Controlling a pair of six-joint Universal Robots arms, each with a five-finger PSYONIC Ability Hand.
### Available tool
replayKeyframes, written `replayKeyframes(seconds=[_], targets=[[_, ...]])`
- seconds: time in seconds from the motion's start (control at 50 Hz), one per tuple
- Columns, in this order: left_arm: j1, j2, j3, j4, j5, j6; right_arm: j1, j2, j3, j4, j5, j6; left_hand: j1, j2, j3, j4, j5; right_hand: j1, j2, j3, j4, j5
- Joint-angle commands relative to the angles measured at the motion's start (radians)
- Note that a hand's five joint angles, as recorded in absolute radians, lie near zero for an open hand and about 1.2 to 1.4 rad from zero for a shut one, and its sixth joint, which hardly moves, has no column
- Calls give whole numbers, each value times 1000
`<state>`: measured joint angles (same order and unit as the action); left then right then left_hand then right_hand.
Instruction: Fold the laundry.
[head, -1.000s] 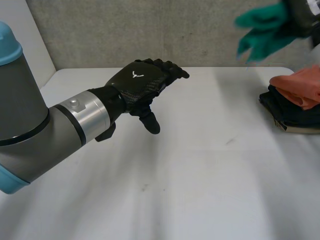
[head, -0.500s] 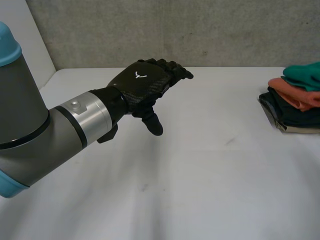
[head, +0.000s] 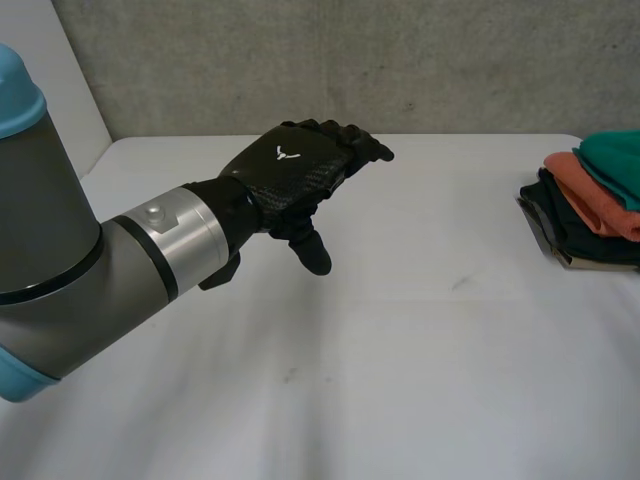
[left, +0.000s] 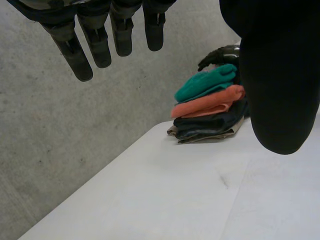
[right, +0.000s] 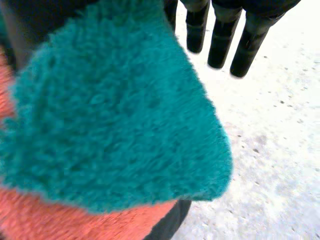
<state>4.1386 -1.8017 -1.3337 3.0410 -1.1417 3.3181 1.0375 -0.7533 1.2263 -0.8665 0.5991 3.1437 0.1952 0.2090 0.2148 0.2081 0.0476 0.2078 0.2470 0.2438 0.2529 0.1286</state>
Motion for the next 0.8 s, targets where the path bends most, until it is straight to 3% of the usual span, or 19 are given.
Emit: replayKeyframes(seconds=[0.02, 0.2, 0.24, 0.28, 0.3, 0.36, 0.38, 0.44, 0.54, 0.64, 0.72, 0.8], targets=[[-6, 27, -5, 1, 2, 0, -42, -147, 41, 254, 90, -22, 51, 37, 31, 38, 24, -33, -73, -69, -78, -129], [-6, 39, -9, 1, 2, 0, -99, -267, 59, 561, 126, -226, 48, 34, 28, 35, 21, -33, -73, -69, -78, -129], [-6, 39, -9, 1, 2, 0, -108, -294, 45, 621, 188, -304, 48, 34, 28, 35, 21, -33, -73, -69, -78, -129], [-6, 39, -9, 1, 2, 0, -112, -311, 29, 658, 270, -356, 48, 34, 28, 35, 21, -33, -73, -69, -78, -129], [-6, 39, -9, 1, 2, 0, -109, -322, 6, 685, 374, -411, 48, 34, 28, 35, 21, -33, -73, -69, -78, -129], [-6, 41, -9, 1, 2, 0, -103, -330, -33, 711, 546, -497, 45, 31, 25, 32, 18, -33, -73, -69, -78, -129], [-6, 44, -7, 1, 2, 0, -99, -340, -63, 713, 655, -555, 45, 31, 25, 32, 18, -33, -73, -69, -78, -129], [-5, 47, -7, 2, 2, 0, -65, -371, -100, 689, 800, -603, 39, 25, 19, 26, 12, -33, -73, -69, -78, -129], [2, 70, -5, 9, -1, 0, 159, -457, -77, 594, 805, -519, 36, 22, 16, 23, 9, -33, -73, -69, -78, -129], [17, 90, 2, 24, -41, -25, 366, -625, 91, 544, 731, -349, 39, 25, 19, 26, 12, -33, -73, -69, -78, -129], [75, 116, 1, 55, -163, -77, 514, -725, 237, 544, 683, -248, 39, 25, 19, 26, 12, -33, -73, -69, -78, -129], [162, 140, -36, 93, -318, -80, 646, -744, 346, 540, 705, -218, 33, 19, 13, 20, 6, -33, -73, -69, -78, -129]])
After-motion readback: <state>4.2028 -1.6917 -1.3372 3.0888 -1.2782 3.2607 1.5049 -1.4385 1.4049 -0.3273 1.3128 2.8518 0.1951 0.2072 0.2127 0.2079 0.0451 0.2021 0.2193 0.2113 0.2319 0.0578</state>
